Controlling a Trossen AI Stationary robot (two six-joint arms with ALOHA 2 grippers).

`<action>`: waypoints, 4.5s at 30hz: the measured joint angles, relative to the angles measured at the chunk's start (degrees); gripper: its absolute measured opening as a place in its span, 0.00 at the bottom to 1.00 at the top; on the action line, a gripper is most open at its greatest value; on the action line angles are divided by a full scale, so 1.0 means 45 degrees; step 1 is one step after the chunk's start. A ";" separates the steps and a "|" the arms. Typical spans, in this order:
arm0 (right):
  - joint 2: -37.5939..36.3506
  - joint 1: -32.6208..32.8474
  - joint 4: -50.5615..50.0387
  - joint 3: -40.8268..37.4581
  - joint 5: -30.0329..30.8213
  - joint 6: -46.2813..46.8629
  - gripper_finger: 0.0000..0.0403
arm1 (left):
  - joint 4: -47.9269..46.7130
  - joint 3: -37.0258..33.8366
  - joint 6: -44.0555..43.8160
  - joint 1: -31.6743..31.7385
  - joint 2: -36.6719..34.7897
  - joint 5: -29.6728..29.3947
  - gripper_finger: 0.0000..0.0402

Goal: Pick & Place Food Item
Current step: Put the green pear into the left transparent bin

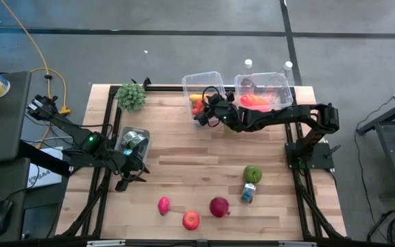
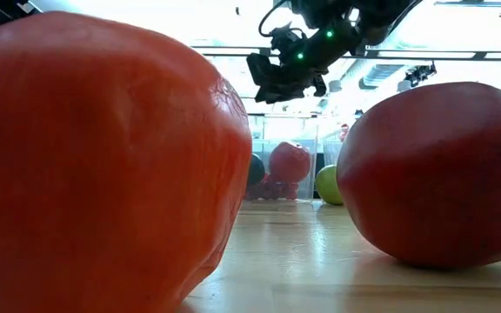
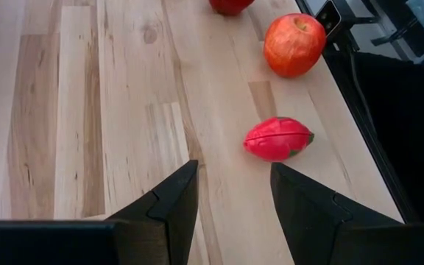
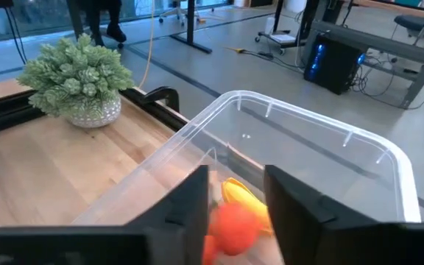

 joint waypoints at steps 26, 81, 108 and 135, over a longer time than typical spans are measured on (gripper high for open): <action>-0.2172 0.2771 0.0246 0.0000 -0.0014 0.1835 0.82 | -0.0154 -0.0002 -0.0010 -0.0002 0.0000 0.0005 0.41; -0.2025 0.4897 0.1449 -0.0019 0.3946 -0.1318 0.98 | 0.0285 -0.0010 0.0684 0.0000 0.1864 0.0000 0.41; -0.1258 0.6527 -1.3381 -0.0015 0.4146 1.6541 0.98 | 0.0673 -0.0010 0.0761 -0.0001 0.2429 0.0000 0.41; -0.1258 0.2364 -0.8208 -0.3247 0.2023 1.2675 0.98 | 0.1549 -0.0010 0.0976 0.0000 0.2424 -0.0559 0.41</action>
